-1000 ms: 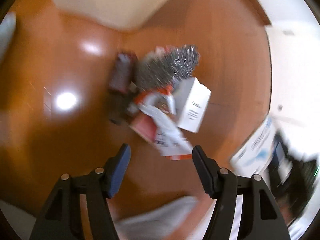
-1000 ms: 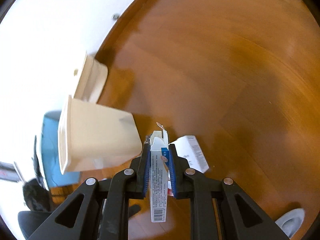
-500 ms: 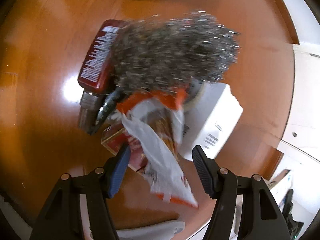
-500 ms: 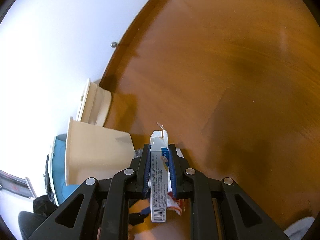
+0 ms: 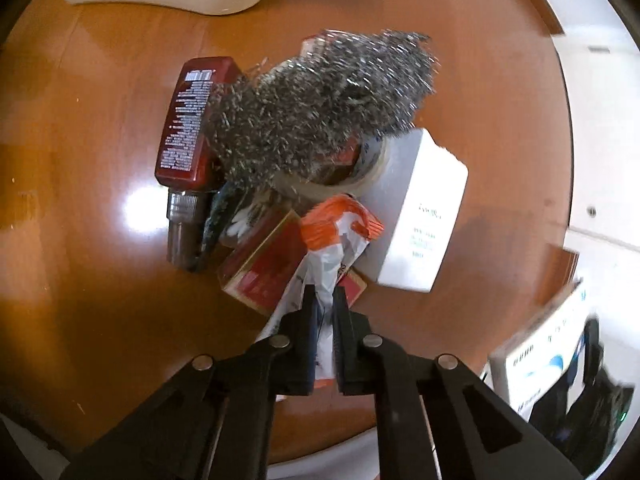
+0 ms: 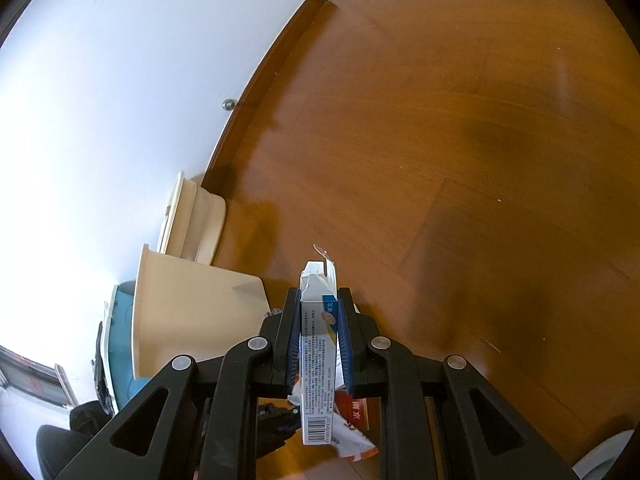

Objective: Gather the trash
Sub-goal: 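Grasp the orange-topped wrapper with the left gripper and lift it, then drop the wrapper into the wastebasket with the left gripper while the right carries the medicine box there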

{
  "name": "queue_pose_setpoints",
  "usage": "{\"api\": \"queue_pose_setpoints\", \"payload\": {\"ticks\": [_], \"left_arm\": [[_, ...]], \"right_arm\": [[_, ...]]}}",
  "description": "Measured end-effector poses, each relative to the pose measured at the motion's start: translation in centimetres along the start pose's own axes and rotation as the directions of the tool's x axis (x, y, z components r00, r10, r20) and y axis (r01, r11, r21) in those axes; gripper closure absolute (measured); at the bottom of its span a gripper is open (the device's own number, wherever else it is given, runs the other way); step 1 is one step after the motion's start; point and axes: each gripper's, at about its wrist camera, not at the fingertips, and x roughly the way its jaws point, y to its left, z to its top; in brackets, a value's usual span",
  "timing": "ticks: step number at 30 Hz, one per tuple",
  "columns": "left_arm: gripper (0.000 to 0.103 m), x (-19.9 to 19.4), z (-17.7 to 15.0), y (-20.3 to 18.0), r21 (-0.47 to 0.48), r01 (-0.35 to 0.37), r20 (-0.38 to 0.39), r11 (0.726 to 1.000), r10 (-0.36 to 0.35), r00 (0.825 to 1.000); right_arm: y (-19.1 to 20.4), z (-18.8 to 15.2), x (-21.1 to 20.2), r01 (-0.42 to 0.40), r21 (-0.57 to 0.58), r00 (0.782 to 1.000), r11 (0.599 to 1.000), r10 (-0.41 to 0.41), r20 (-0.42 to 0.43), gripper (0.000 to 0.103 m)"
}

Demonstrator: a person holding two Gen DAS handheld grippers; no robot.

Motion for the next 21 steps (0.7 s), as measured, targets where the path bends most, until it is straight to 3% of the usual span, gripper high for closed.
{"api": "queue_pose_setpoints", "payload": {"ticks": [3,8,12,16,18,21], "left_arm": [[0.097,-1.3,-1.0,-1.3,0.102,0.008,-0.016,0.995,-0.006,1.0],[0.097,-5.6,-2.0,-4.6,0.278,0.038,0.014,0.96,-0.043,0.999],[0.097,-10.1,-2.1,-7.0,0.422,0.039,0.049,0.906,-0.066,0.997],[0.097,-16.7,-2.1,-9.4,0.561,-0.029,0.138,0.828,-0.059,0.989],[0.097,-21.1,-1.7,-11.4,0.619,-0.083,0.226,0.781,-0.076,0.971],[0.097,-26.2,0.2,-12.9,0.658,-0.164,0.332,0.735,-0.088,0.939]], "right_arm": [[0.1,-0.1,0.3,0.006,-0.007,1.0,1.0,-0.006,0.0,0.085],[0.3,-0.1,0.1,0.001,-0.004,1.0,1.0,0.0,0.017,0.085],[0.4,-0.4,-0.4,-0.006,-0.018,1.0,1.0,0.006,0.021,0.085],[0.4,-0.4,-0.7,-0.01,-0.019,1.0,1.0,0.011,0.026,0.085],[0.4,-0.4,-0.7,-0.015,-0.019,1.0,1.0,0.016,0.024,0.085],[0.6,-0.5,-0.7,-0.025,-0.018,1.0,1.0,0.026,0.016,0.085]]}}
